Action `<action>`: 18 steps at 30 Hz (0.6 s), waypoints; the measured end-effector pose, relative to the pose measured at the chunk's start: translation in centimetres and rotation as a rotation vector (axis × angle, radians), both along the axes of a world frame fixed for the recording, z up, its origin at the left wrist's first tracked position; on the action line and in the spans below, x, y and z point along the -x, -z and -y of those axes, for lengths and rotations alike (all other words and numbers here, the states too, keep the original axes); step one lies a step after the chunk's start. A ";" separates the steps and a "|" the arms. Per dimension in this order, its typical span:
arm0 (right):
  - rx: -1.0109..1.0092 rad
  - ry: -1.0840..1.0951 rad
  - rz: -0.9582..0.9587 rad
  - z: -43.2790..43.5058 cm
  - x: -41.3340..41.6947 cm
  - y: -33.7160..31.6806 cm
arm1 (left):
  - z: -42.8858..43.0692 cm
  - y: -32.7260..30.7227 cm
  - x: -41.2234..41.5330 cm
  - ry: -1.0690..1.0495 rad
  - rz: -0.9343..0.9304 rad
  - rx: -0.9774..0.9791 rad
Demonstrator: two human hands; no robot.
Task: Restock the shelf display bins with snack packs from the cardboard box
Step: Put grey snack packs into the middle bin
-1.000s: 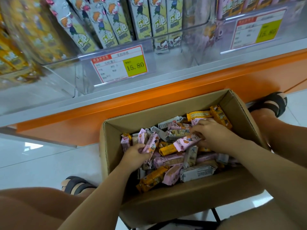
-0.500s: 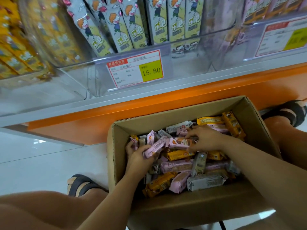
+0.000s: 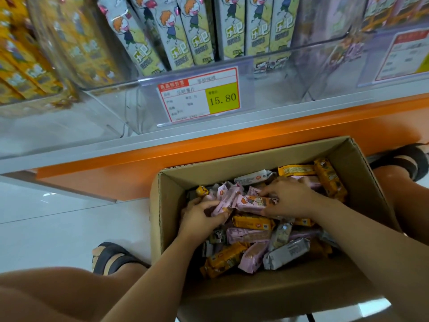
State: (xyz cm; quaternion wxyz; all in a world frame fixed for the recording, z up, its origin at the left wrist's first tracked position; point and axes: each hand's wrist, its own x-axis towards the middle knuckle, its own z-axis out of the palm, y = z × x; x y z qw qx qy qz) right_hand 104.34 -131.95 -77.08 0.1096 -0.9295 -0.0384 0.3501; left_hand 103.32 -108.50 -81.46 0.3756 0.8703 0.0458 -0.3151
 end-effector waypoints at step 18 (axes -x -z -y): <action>-0.144 0.369 0.243 -1.1 3.7 1.2 | 1.6 0.4 0.1 -0.129 -0.168 0.210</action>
